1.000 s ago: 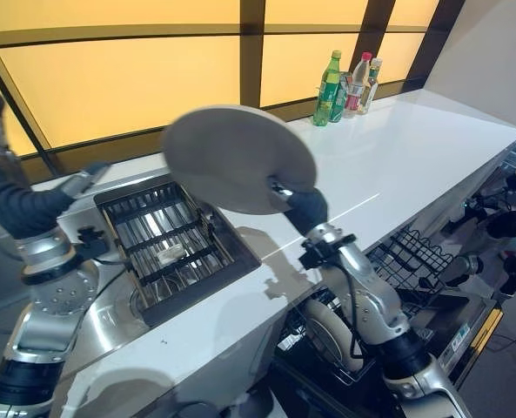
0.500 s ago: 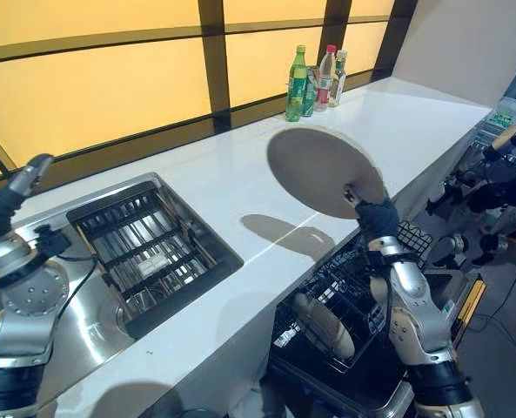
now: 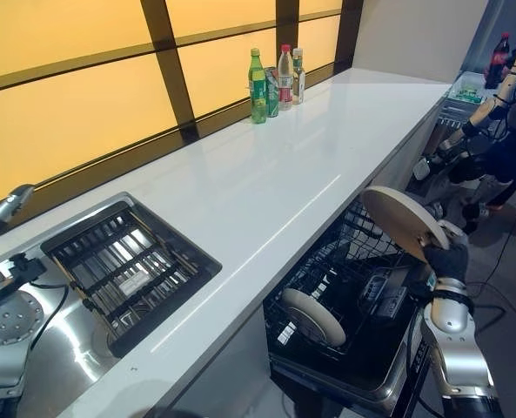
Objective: Pick up plates and place into dishwasher.
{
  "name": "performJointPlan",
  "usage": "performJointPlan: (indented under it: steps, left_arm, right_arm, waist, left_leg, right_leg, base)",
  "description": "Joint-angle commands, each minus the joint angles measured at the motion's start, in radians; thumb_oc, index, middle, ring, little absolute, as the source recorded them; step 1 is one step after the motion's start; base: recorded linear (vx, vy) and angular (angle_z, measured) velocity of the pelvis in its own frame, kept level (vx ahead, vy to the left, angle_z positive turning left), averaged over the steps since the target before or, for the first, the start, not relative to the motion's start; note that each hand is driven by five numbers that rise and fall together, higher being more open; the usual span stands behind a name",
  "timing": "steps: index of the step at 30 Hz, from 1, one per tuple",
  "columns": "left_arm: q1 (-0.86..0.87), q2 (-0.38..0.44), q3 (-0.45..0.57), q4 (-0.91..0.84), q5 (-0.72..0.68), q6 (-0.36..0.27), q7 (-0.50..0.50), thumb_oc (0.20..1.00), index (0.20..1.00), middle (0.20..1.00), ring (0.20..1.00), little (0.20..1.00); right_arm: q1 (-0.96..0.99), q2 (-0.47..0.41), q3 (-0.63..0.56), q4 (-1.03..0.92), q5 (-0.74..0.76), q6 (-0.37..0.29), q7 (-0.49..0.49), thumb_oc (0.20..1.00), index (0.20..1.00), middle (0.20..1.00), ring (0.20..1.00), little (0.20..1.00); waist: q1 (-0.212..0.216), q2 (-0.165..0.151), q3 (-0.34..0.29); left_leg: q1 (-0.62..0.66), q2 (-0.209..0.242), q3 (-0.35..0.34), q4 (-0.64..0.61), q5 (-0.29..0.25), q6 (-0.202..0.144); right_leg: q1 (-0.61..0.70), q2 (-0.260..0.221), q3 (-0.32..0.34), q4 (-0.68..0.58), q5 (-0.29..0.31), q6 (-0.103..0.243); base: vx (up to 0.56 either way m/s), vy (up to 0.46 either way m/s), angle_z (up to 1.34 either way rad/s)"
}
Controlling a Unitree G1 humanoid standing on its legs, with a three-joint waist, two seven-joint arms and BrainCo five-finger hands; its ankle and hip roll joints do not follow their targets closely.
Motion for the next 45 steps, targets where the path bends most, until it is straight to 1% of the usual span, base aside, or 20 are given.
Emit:
performJointPlan:
  steps: [1, 4, 5, 8, 9, 11, 15, 16, 18, 22, 26, 29, 32, 33, 35, 37, 39, 41, 44, 45]
  left_arm:
    - [0.048, 0.031, 0.048, 0.018, -0.012, -0.005, -0.015, 1.000, 1.000, 1.000, 1.000, 1.000]
    - [0.066, 0.020, 0.047, 0.007, -0.014, 0.002, -0.023, 1.000, 1.000, 1.000, 1.000, 1.000]
    - [0.077, 0.013, 0.047, 0.001, -0.014, 0.004, -0.027, 1.000, 1.000, 1.000, 1.000, 1.000]
    - [0.119, -0.001, 0.050, -0.019, -0.023, 0.007, -0.040, 1.000, 1.000, 1.000, 1.000, 1.000]
    - [0.129, -0.004, 0.052, -0.020, -0.025, 0.006, -0.044, 1.000, 1.000, 1.000, 1.000, 1.000]
    - [0.145, -0.012, 0.047, -0.026, -0.025, 0.010, -0.053, 1.000, 1.000, 1.000, 1.000, 1.000]
    - [0.165, -0.022, 0.036, -0.031, -0.025, 0.020, -0.078, 1.000, 1.000, 1.000, 1.000, 1.000]
    - [0.177, -0.027, 0.033, -0.039, -0.022, 0.026, -0.087, 1.000, 1.000, 1.000, 1.000, 1.000]
    - [0.195, -0.029, 0.033, -0.048, -0.023, 0.033, -0.106, 1.000, 1.000, 1.000, 1.000, 1.000]
    - [0.238, -0.028, 0.038, -0.055, -0.032, 0.025, -0.133, 1.000, 1.000, 1.000, 1.000, 1.000]
    - [0.294, -0.037, 0.028, -0.070, -0.049, 0.012, -0.150, 1.000, 1.000, 1.000, 1.000, 1.000]
    - [0.332, -0.040, 0.018, -0.078, -0.067, 0.009, -0.159, 1.000, 1.000, 1.000, 1.000, 1.000]
    - [0.339, -0.031, 0.007, -0.067, -0.095, 0.004, -0.173, 1.000, 1.000, 1.000, 1.000, 1.000]
    - [0.337, -0.026, 0.003, -0.062, -0.105, 0.001, -0.177, 1.000, 1.000, 1.000, 1.000, 1.000]
    - [0.335, -0.016, -0.001, -0.045, -0.122, -0.020, -0.180, 1.000, 1.000, 1.000, 1.000, 1.000]
    - [0.352, -0.013, 0.002, -0.041, -0.134, -0.033, -0.189, 1.000, 1.000, 1.000, 1.000, 1.000]
    - [0.386, -0.015, 0.005, -0.035, -0.147, -0.057, -0.203, 1.000, 1.000, 1.000, 1.000, 1.000]
    - [0.415, -0.010, 0.007, -0.031, -0.165, -0.078, -0.222, 1.000, 1.000, 1.000, 1.000, 1.000]
    - [0.427, 0.009, 0.022, -0.017, -0.182, -0.104, -0.250, 1.000, 1.000, 1.000, 1.000, 1.000]
    - [0.427, 0.014, 0.027, -0.016, -0.192, -0.107, -0.255, 1.000, 1.000, 1.000, 1.000, 1.000]
  right_arm:
    - [-0.039, -0.071, -0.045, 0.004, -0.097, -0.013, -0.056, 0.200, 0.200, 0.200, 0.200, 0.200]
    - [-0.027, -0.081, -0.051, 0.048, -0.092, -0.001, -0.043, 0.200, 0.200, 0.200, 0.200, 0.200]
    - [-0.018, -0.079, -0.054, 0.065, -0.084, 0.006, -0.027, 0.200, 0.200, 0.200, 0.200, 0.200]
    - [0.016, -0.079, -0.054, 0.098, -0.060, 0.006, 0.037, 0.200, 0.200, 0.200, 0.200, 0.200]
    - [0.025, -0.081, -0.051, 0.105, -0.062, 0.007, 0.058, 0.200, 0.200, 0.200, 0.200, 0.200]
    - [0.034, -0.089, -0.043, 0.121, -0.049, 0.012, 0.114, 0.200, 0.200, 0.200, 0.200, 0.200]
    - [0.038, -0.115, -0.013, 0.167, -0.089, 0.014, 0.201, 0.200, 0.200, 0.200, 0.200, 0.200]
    - [0.042, -0.128, -0.002, 0.184, -0.102, 0.016, 0.225, 0.200, 0.200, 0.200, 0.200, 0.200]
    - [0.046, -0.144, 0.010, 0.201, -0.101, 0.021, 0.254, 0.200, 0.200, 0.200, 0.200, 0.200]
    - [0.051, -0.164, 0.017, 0.232, -0.098, 0.018, 0.287, 0.200, 0.200, 0.200, 0.200, 0.200]
    - [0.053, -0.201, -0.006, 0.241, -0.111, 0.028, 0.326, 0.200, 0.200, 0.200, 0.200, 0.200]
    - [0.057, -0.232, -0.030, 0.234, -0.119, 0.035, 0.335, 0.200, 0.200, 0.200, 0.200, 0.200]
    - [0.030, -0.258, -0.050, 0.225, -0.104, 0.031, 0.316, 0.200, 0.200, 0.200, 0.200, 0.200]
    - [0.020, -0.261, -0.053, 0.220, -0.101, 0.028, 0.309, 0.200, 0.200, 0.200, 0.200, 0.200]
    - [0.000, -0.257, -0.062, 0.214, -0.103, 0.019, 0.297, 0.200, 0.200, 0.200, 0.200, 0.200]
    - [0.005, -0.241, -0.066, 0.205, -0.118, 0.011, 0.295, 0.200, 0.200, 0.200, 0.200, 0.200]
    - [0.027, -0.212, -0.064, 0.181, -0.140, -0.002, 0.282, 0.200, 0.200, 0.200, 0.200, 0.200]
    - [0.050, -0.175, -0.056, 0.146, -0.151, -0.010, 0.249, 0.200, 0.200, 0.200, 0.200, 0.200]
    - [0.071, -0.115, -0.056, 0.096, -0.149, -0.031, 0.205, 0.200, 0.200, 0.200, 0.200, 0.200]
    - [0.073, -0.108, -0.057, 0.087, -0.147, -0.041, 0.197, 0.200, 0.200, 0.200, 0.200, 0.200]
  waist:
    - [-0.010, -0.041, -0.039]
    - [-0.013, -0.030, -0.036]
    - [-0.014, -0.025, -0.034]
    - [-0.012, -0.014, -0.033]
    - [-0.012, -0.012, -0.034]
    - [-0.008, -0.010, -0.033]
    - [0.001, -0.008, -0.033]
    - [0.006, -0.010, -0.033]
    - [0.015, -0.013, -0.033]
    - [0.032, -0.013, -0.030]
    - [0.045, 0.004, -0.032]
    - [0.049, 0.018, -0.029]
    - [0.054, 0.030, -0.008]
    - [0.056, 0.031, -0.001]
    - [0.062, 0.032, 0.014]
    - [0.067, 0.026, 0.015]
    - [0.071, 0.020, 0.008]
    - [0.075, 0.011, -0.005]
    - [0.082, -0.012, -0.031]
    - [0.083, -0.018, -0.036]
  left_leg:
    - [-0.035, -0.032, 0.021, 0.053, -0.005, 0.005]
    - [-0.035, -0.035, 0.023, 0.057, -0.005, 0.004]
    - [-0.041, -0.038, 0.023, 0.060, 0.003, 0.004]
    - [-0.036, -0.041, 0.021, 0.065, 0.003, 0.002]
    - [-0.028, -0.041, 0.020, 0.066, -0.007, 0.000]
    - [-0.024, -0.044, 0.017, 0.072, -0.008, -0.002]
    - [-0.017, -0.052, 0.015, 0.088, -0.013, -0.004]
    - [-0.021, -0.057, 0.013, 0.098, -0.008, -0.004]
    - [-0.018, -0.062, 0.008, 0.105, -0.010, -0.003]
    - [-0.004, -0.067, -0.004, 0.104, -0.008, -0.002]
    - [0.004, -0.080, -0.016, 0.106, -0.005, -0.004]
    - [0.003, -0.093, -0.015, 0.121, -0.007, -0.006]
    - [-0.019, -0.107, -0.010, 0.138, -0.015, -0.001]
    - [-0.021, -0.109, -0.008, 0.141, -0.026, 0.000]
    - [-0.038, -0.117, -0.003, 0.151, -0.022, 0.005]
    - [-0.021, -0.123, -0.006, 0.149, -0.032, 0.007]
    - [-0.005, -0.128, -0.011, 0.151, -0.029, 0.009]
    - [0.017, -0.132, -0.016, 0.150, -0.036, 0.017]
    - [0.042, -0.127, -0.022, 0.141, -0.049, 0.028]
    - [0.046, -0.126, -0.023, 0.138, -0.051, 0.030]
  right_leg:
    - [0.006, -0.050, 0.023, 0.063, -0.059, 0.017]
    - [0.005, -0.058, 0.029, 0.058, -0.052, 0.023]
    - [0.001, -0.062, 0.031, 0.055, -0.041, 0.025]
    - [0.009, -0.073, 0.037, 0.048, -0.033, 0.034]
    - [0.017, -0.075, 0.038, 0.047, -0.041, 0.037]
    - [0.021, -0.080, 0.038, 0.052, -0.039, 0.041]
    - [0.031, -0.091, 0.034, 0.065, -0.039, 0.050]
    - [0.030, -0.096, 0.032, 0.071, -0.030, 0.053]
    - [0.034, -0.101, 0.028, 0.077, -0.028, 0.058]
    - [0.048, -0.108, 0.018, 0.085, -0.026, 0.066]
    - [0.055, -0.121, 0.004, 0.098, -0.027, 0.071]
    - [0.057, -0.132, 0.002, 0.112, -0.029, 0.076]
    - [0.032, -0.148, 0.001, 0.134, -0.035, 0.087]
    - [0.029, -0.151, 0.002, 0.139, -0.046, 0.090]
    - [0.017, -0.155, 0.002, 0.140, -0.035, 0.096]
    - [0.035, -0.154, -0.001, 0.136, -0.040, 0.098]
    - [0.060, -0.152, -0.002, 0.128, -0.030, 0.098]
    - [0.088, -0.149, 0.001, 0.122, -0.034, 0.100]
    - [0.119, -0.143, -0.007, 0.111, -0.046, 0.105]
    - [0.122, -0.143, -0.009, 0.108, -0.048, 0.106]
  base:
    - [0.11, 0.063, -0.05]
    - [0.09, 0.067, -0.08]
    - [0.08, 0.065, -0.05]
    - [0.17, 0.084, 0.01]
    - [0.21, 0.078, 0.02]
    - [0.20, 0.085, 0.00]
    - [0.20, 0.101, 0.01]
    - [0.18, 0.089, 0.03]
    - [0.21, 0.084, 0.04]
    - [0.20, 0.091, 0.06]
    - [0.18, 0.156, 0.08]
    - [0.17, 0.201, 0.07]
    - [0.05, 0.151, 0.09]
    - [-0.03, 0.111, 0.10]
    - [-0.01, 0.081, 0.07]
    - [0.12, 0.046, 0.02]
    - [0.14, 0.044, 0.02]
    - [0.11, 0.023, 0.06]
    - [0.00, -0.021, 0.07]
    - [-0.08, -0.018, 0.08]
